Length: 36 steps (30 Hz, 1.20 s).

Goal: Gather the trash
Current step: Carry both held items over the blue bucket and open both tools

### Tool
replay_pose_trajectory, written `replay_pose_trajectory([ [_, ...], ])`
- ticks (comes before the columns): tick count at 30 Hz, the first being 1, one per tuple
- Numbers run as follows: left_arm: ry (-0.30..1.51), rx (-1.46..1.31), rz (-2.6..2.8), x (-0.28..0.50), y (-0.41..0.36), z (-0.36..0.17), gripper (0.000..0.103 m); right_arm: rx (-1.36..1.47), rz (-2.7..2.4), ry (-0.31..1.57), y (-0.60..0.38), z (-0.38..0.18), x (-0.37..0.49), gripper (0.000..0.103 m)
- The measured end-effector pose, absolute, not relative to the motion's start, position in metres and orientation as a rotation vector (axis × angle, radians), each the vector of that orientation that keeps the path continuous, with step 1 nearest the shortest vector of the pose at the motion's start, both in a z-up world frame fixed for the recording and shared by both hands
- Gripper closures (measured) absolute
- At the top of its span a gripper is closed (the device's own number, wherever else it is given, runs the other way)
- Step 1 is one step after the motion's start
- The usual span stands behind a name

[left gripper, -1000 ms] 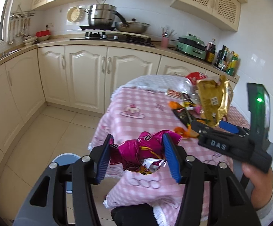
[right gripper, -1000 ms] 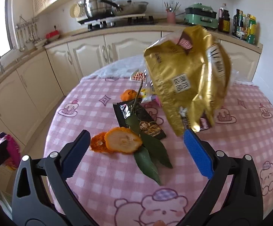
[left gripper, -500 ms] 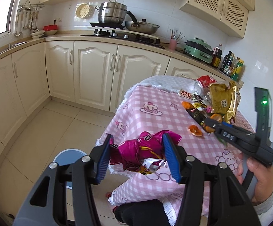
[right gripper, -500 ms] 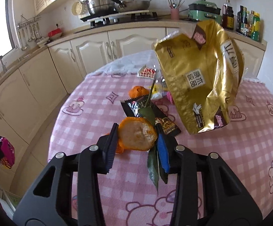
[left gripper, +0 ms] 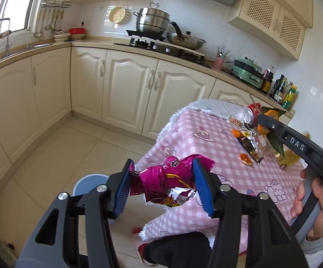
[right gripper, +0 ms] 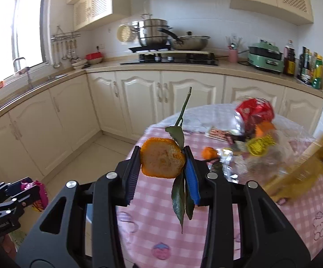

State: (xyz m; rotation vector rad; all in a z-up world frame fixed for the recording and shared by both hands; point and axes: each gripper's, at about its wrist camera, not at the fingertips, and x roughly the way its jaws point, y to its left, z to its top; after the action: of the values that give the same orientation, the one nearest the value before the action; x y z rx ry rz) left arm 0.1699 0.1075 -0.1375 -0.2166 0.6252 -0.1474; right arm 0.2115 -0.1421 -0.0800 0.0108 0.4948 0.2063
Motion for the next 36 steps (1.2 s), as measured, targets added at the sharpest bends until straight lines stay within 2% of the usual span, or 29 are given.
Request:
replay_pose_trajectory([
  [12,0.630,-0.273,-0.062,0.172,0.155,-0.146,0.050,-0.066,0.419,0.457,-0.052,-0.073,0.211,0.065],
  [19,0.673,-0.284,-0.009,0.183,0.184,-0.173,0.050,-0.104,0.534,0.515,0.005,-0.100,0.227,0.065],
  [24,0.744,-0.323,0.041,0.202,0.217,-0.211,0.050,-0.124,0.577,0.610,0.036,-0.141,0.248,0.065],
  [36,0.986,-0.353,0.095,0.304,0.261,-0.329,0.050,-0.087,0.581,0.972,0.085,-0.297,0.328,0.065],
])
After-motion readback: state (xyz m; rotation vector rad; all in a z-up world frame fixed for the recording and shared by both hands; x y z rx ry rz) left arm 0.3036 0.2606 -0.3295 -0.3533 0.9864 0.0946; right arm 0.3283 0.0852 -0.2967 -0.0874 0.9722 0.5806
